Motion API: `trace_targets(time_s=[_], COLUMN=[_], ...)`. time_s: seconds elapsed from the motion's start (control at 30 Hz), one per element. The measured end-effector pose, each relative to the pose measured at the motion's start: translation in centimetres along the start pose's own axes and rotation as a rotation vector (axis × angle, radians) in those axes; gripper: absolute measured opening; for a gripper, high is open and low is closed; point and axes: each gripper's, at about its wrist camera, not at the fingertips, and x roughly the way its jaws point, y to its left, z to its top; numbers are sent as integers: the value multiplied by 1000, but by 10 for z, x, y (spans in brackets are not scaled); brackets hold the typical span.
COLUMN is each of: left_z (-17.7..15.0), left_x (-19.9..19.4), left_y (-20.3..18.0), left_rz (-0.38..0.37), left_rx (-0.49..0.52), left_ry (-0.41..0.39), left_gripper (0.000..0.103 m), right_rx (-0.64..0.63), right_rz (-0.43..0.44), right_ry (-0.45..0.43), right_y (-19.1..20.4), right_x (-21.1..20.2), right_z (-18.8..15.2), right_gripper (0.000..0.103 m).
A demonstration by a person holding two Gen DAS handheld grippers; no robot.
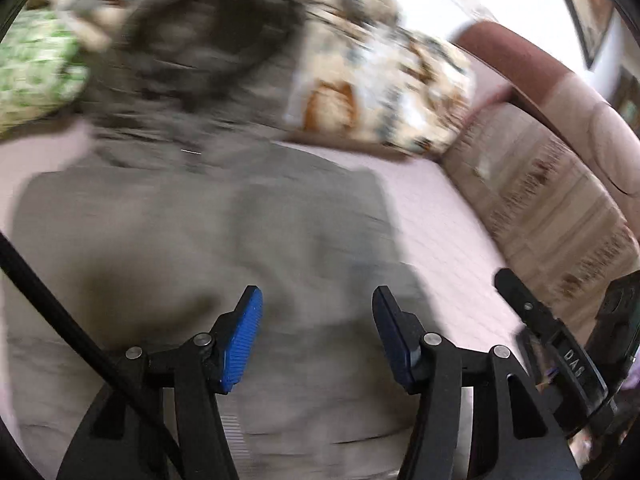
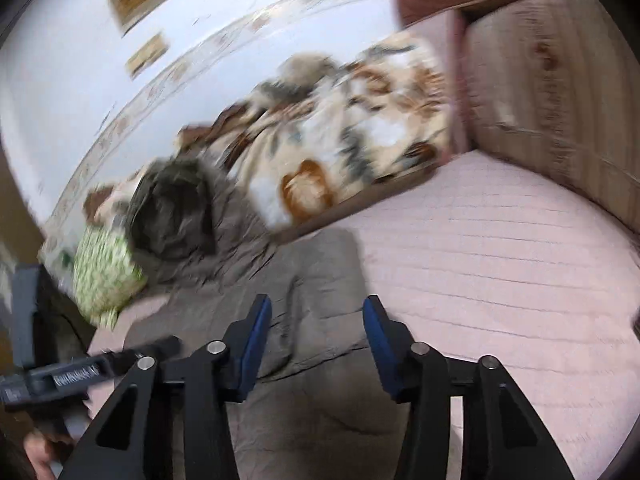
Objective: Fold large clothes
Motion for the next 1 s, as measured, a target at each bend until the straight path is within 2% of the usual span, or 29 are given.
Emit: trace_targets(time_s=[0.07, 0.2, 0.3, 0.43, 0.5, 0.53, 0.63, 0.8, 0.87, 1.0], left_z=[3, 6, 5, 0, -7, -13, -19, -14, -8, -20], left_x=[-12, -29, -29, -18, -7, -6, -1, -2, -15, -53], left_y=[39, 113, 164, 199, 218, 229, 236, 233, 222, 193], left_rz=[76, 229, 309, 353, 316, 302, 280, 305, 319, 293], left_rx=[-41, -121, -179, -212, -278, -302, -314, -313, -287, -219], left_ry=[-7, -24, -10, 2, 30, 38, 18, 25, -4, -39], left_gripper=[56, 56, 56, 57, 65, 68, 73, 74, 69, 69], right_rx=[-39, -158, -228, -291, -298, -308, -300, -216, -228, -259], right_rz=[27, 42, 7, -58, -98, -120, -140, -94, -99, -79], right_ry=[59, 123, 153, 243, 302, 364, 381, 412, 383, 323], right_y=[17, 55, 73, 72, 68, 63, 54, 36, 42, 59], right_x=[23, 56, 81, 120, 136, 149, 161, 166, 152, 118], right_z=[0, -8, -14, -24, -32, -40, -47, -44, -40, -30], right_gripper=[45, 42, 42, 42, 42, 42, 47, 48, 49, 49])
